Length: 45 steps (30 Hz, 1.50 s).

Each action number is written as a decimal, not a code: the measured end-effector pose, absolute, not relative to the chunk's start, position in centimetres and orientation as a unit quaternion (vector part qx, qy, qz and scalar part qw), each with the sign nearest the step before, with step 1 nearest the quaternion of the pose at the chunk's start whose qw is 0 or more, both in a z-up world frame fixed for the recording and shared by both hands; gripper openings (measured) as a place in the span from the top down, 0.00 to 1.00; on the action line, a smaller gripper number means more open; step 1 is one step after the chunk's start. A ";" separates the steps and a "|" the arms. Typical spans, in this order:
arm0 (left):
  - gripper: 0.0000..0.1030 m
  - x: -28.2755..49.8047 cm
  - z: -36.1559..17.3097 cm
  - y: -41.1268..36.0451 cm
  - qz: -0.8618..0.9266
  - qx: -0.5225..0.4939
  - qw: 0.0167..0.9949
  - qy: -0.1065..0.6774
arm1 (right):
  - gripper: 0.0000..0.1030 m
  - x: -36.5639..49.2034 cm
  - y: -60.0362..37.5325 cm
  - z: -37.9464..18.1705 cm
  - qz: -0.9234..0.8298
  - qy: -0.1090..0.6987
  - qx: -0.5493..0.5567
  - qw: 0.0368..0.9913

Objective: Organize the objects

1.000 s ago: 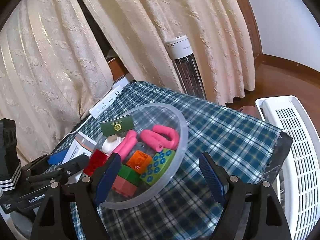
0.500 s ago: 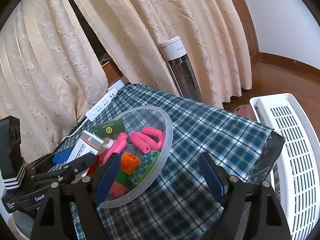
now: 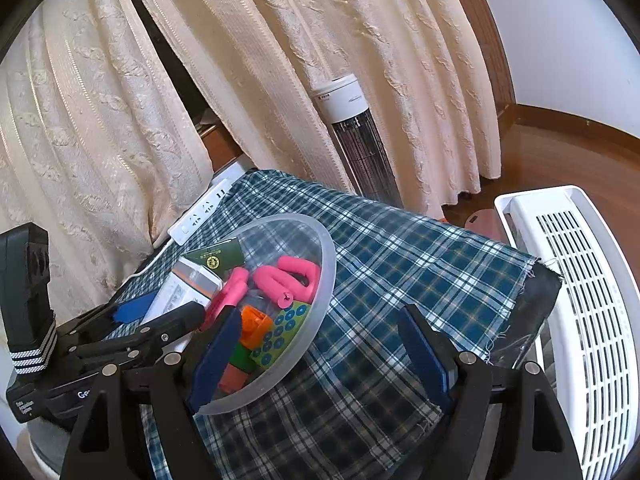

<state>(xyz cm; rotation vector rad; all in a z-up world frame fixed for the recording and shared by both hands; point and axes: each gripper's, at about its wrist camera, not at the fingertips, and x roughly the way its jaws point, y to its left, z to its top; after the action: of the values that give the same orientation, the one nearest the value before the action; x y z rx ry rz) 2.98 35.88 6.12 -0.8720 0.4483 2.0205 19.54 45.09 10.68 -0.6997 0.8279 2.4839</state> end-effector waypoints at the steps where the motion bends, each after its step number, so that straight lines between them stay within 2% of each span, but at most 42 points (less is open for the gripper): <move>1: 0.22 2.9 6.1 35.9 0.812 -0.351 0.431 0.180 | 0.19 19.6 45.1 10.7 0.895 0.298 -0.252 0.214; 9: 0.20 3.0 6.6 34.8 0.820 -0.345 0.421 0.177 | 0.19 19.4 44.6 10.9 0.897 0.293 -0.256 0.210; 20: 0.20 3.4 7.8 30.1 0.848 -0.336 0.385 0.143 | 0.06 19.0 41.9 12.0 0.907 0.243 -0.268 0.216; 25: 0.13 3.5 8.1 27.4 0.863 -0.336 0.358 0.118 | 0.01 18.5 40.0 12.1 0.912 0.211 -0.280 0.215; 30: 0.11 3.7 7.8 25.8 0.872 -0.340 0.338 0.101 | 0.01 18.3 38.7 12.2 0.912 0.191 -0.286 0.224; 36: 0.10 4.3 7.0 25.4 0.880 -0.349 0.294 0.131 | 0.01 18.1 37.4 12.4 0.912 0.178 -0.291 0.228; 45: 0.10 4.2 6.4 24.7 0.868 -0.372 0.306 0.121 | 0.01 17.7 36.1 12.2 0.911 0.165 -0.302 0.228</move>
<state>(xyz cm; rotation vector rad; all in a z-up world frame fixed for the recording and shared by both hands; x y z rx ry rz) 4.19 24.66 6.37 -0.9854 0.3208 2.2963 17.68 36.06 12.16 -0.8303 0.4555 2.5080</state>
